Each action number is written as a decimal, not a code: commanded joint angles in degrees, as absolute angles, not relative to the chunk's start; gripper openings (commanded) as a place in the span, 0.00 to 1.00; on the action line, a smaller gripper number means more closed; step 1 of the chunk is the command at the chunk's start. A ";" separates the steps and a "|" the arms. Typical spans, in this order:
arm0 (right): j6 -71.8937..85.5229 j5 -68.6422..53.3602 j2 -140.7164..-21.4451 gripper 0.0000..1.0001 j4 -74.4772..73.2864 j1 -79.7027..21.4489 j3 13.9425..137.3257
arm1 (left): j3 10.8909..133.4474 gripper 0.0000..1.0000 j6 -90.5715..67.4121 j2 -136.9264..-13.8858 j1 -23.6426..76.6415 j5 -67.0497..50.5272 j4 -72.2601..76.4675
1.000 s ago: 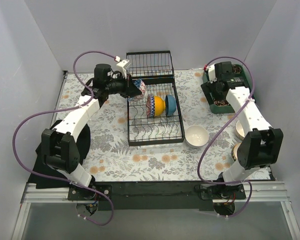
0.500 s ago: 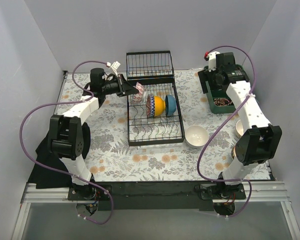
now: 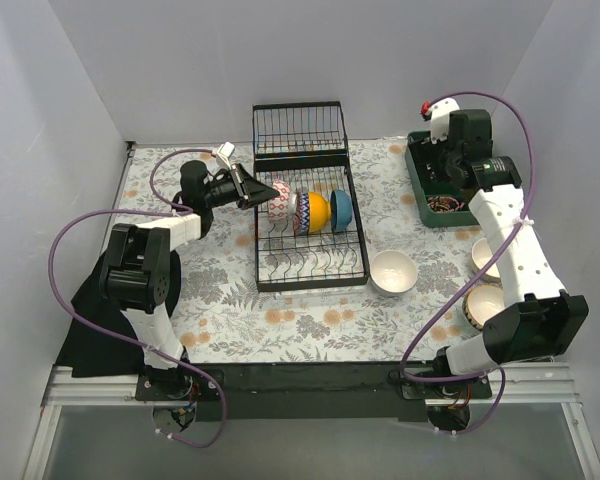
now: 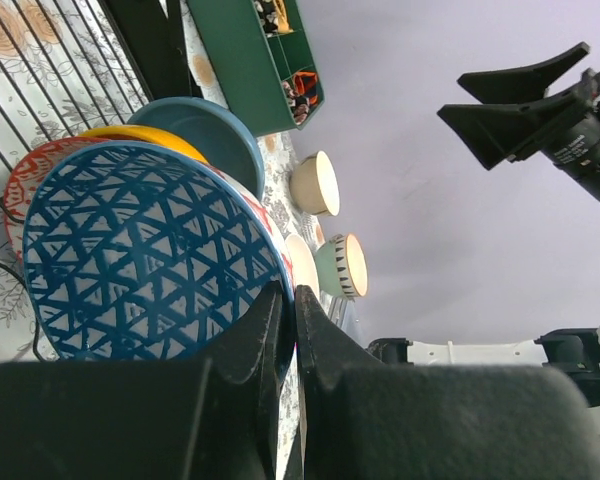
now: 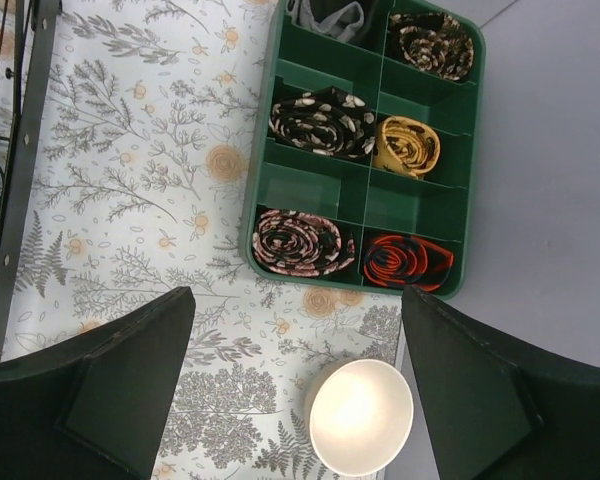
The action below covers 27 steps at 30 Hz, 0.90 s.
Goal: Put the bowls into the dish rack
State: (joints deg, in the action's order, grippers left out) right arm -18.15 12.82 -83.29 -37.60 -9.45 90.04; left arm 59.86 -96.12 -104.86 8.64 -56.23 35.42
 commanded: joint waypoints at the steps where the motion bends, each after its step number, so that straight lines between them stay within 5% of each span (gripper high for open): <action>1: -18.90 13.19 -82.44 0.93 -35.77 -9.58 87.72 | 59.41 0.00 -98.96 -104.85 9.05 -56.60 44.30; 27: -18.19 13.27 -82.88 0.93 -36.56 -9.58 88.16 | 52.83 0.00 -104.50 -109.25 13.09 -48.61 45.62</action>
